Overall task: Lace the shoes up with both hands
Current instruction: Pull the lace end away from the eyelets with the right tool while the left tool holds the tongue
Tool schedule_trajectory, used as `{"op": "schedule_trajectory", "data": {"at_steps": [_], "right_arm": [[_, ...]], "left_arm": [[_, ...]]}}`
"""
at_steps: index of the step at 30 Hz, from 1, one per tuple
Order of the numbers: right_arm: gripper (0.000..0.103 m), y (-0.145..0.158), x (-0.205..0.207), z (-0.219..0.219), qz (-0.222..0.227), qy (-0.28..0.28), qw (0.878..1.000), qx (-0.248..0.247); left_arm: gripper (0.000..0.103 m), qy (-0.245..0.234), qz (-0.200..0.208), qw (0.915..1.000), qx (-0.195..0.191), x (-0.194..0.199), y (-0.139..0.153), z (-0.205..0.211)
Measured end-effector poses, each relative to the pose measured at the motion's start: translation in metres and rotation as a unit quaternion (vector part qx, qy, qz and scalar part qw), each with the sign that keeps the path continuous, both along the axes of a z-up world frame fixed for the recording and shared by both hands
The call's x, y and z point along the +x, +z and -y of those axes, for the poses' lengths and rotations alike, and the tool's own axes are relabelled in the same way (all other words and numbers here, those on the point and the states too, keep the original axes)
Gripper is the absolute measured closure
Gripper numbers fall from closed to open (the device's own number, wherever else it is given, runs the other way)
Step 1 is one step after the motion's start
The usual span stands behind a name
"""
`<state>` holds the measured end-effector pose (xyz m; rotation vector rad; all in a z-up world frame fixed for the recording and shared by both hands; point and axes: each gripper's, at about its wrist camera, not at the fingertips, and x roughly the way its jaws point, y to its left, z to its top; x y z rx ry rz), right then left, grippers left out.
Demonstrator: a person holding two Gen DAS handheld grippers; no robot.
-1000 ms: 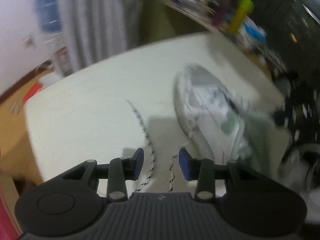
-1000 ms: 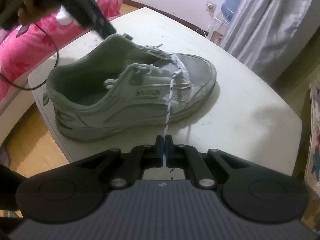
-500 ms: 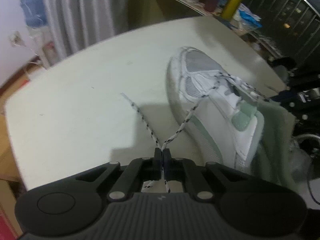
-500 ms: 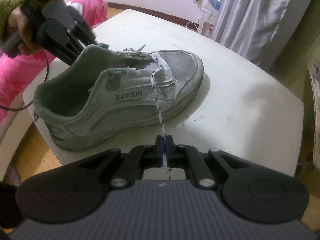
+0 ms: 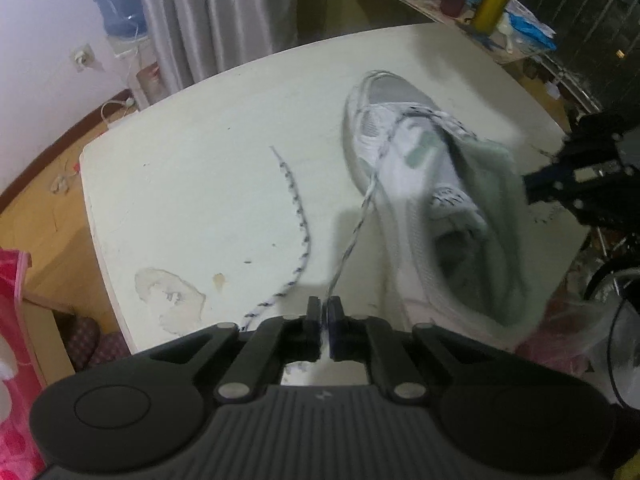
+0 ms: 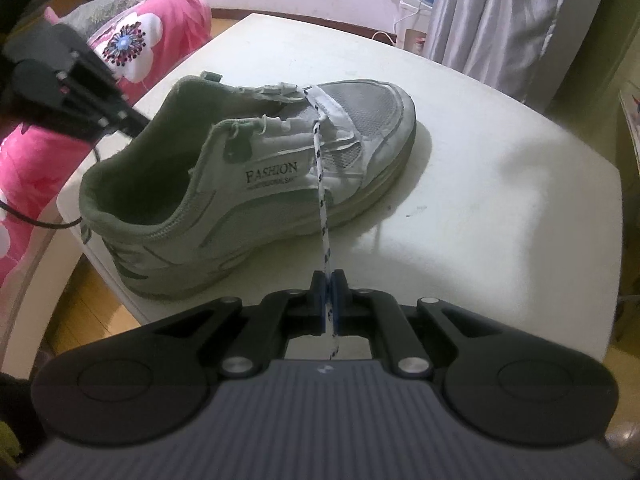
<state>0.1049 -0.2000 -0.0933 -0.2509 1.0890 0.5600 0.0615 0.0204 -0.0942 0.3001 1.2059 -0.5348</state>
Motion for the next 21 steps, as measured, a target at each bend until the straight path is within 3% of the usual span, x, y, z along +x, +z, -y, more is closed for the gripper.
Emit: {"op": "schedule_trajectory", "data": {"at_steps": [2, 4, 7, 13, 21], "right_arm": [[0.1, 0.0, 0.0, 0.001, -0.003, -0.009, 1.0, 0.008], [0.1, 0.0, 0.0, 0.002, -0.006, -0.019, 1.0, 0.017], [0.1, 0.0, -0.001, 0.003, -0.006, -0.026, 0.999, 0.023], [0.1, -0.002, -0.003, 0.007, -0.009, -0.036, 0.999, 0.032], [0.097, -0.01, -0.001, 0.009, -0.023, -0.043, 0.998, 0.04]], "left_arm": [[0.078, -0.013, 0.008, 0.9999, -0.001, -0.002, 0.0, 0.001], [0.077, -0.031, 0.02, 0.9993, -0.005, 0.0, 0.0, 0.003], [0.064, -0.064, 0.034, 0.9973, -0.01, 0.008, -0.005, 0.014], [0.064, -0.09, 0.022, 0.9956, -0.013, 0.026, -0.019, 0.02], [0.067, -0.064, -0.029, 0.9956, -0.062, 0.033, -0.017, -0.001]]}}
